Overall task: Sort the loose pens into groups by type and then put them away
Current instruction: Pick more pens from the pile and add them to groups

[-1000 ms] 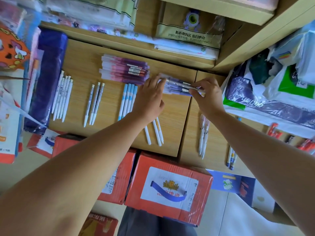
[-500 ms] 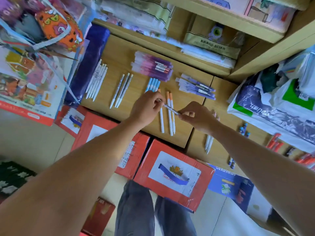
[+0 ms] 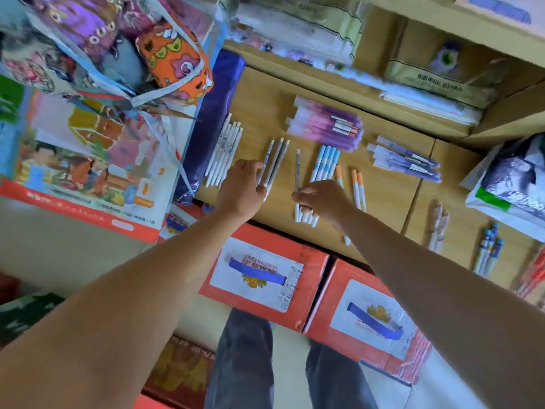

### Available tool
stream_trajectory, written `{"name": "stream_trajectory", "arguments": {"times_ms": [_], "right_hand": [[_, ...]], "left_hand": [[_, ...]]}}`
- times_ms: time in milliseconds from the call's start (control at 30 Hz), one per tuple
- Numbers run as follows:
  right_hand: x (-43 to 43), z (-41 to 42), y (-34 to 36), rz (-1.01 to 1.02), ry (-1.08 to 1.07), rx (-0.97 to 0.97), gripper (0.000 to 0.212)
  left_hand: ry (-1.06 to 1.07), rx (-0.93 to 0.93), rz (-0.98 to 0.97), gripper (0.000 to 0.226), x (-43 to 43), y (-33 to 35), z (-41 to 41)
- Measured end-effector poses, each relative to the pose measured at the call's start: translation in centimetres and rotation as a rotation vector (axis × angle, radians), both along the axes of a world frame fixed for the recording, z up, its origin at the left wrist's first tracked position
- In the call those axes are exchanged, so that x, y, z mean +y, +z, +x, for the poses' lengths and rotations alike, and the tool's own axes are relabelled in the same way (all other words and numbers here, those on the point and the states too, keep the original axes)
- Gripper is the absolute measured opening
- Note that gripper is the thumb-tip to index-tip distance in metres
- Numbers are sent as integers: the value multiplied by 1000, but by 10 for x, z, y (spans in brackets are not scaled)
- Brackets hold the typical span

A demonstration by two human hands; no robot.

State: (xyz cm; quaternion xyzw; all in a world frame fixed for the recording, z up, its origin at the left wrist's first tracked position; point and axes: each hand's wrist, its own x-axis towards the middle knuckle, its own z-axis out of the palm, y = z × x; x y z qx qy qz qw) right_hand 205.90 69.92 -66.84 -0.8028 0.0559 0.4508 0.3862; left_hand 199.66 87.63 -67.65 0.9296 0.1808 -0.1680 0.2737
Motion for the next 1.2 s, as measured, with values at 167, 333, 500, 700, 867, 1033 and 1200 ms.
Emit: {"name": "stream_trajectory", "arguments": {"times_ms": [167, 333, 500, 700, 867, 1033, 1200], "right_hand": [[53, 7, -25, -200, -74, -96, 15], [72, 2, -36, -280, -17, -153, 23], [66, 1, -30, -237, 13, -111, 19], [23, 0, -10, -23, -78, -175, 18], [-57, -5, 11, 23, -241, -330, 20], [-179, -32, 13, -90, -345, -411, 21], [-300, -61, 11, -162, -333, -508, 19]], "left_hand": [[-107, 23, -2, 46, 23, -19, 12], [-158, 38, -59, 44, 29, -25, 14], [-181, 83, -89, 46, 31, -18, 18], [-208, -25, 29, 35, 7, 10, 37], [-356, -185, 3, 27, -68, 36, 54], [-509, -211, -88, 23, -178, 44, 48], [-626, -135, -110, 32, -292, 35, 22]]}}
